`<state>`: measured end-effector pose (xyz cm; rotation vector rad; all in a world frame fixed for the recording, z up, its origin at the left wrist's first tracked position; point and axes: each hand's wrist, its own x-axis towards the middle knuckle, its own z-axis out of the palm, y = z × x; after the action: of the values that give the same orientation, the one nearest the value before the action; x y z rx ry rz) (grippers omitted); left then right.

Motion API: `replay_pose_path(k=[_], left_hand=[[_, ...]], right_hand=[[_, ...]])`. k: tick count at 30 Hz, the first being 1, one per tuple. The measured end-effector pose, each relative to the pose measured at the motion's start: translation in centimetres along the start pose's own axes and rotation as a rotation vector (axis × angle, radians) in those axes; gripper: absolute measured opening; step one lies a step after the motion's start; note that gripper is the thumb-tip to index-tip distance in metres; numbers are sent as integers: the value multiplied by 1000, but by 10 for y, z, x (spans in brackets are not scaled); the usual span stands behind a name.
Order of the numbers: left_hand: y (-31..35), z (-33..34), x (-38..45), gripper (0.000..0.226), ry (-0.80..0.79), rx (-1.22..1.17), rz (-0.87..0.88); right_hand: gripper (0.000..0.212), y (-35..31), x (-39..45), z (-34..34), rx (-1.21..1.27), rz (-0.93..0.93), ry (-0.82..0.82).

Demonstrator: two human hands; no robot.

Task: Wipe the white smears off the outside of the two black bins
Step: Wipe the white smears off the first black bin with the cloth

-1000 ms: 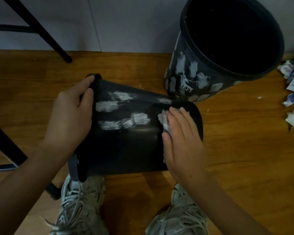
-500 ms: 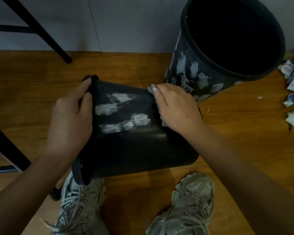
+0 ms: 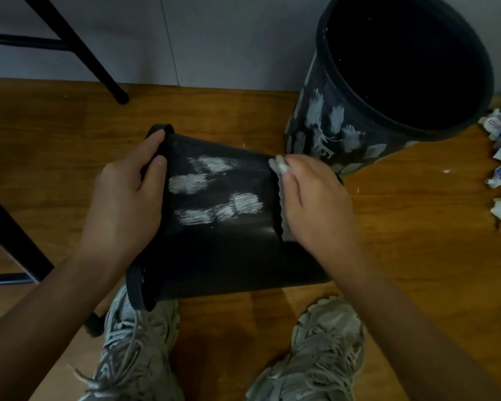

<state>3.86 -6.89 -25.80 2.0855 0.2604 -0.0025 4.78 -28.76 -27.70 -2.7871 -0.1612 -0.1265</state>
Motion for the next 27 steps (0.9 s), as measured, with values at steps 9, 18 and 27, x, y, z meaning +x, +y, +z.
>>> replay_pose_path(k=[9, 18, 27], left_hand=[[-3, 4, 9, 40, 59, 22, -1], [-2, 0, 5, 41, -5, 6, -1], [-4, 1, 3, 41, 19, 22, 7]], right_hand=[[33, -1, 34, 3, -16, -33, -185], [42, -7, -38, 8, 72, -147, 100], [32, -1, 71, 6, 51, 57, -404]])
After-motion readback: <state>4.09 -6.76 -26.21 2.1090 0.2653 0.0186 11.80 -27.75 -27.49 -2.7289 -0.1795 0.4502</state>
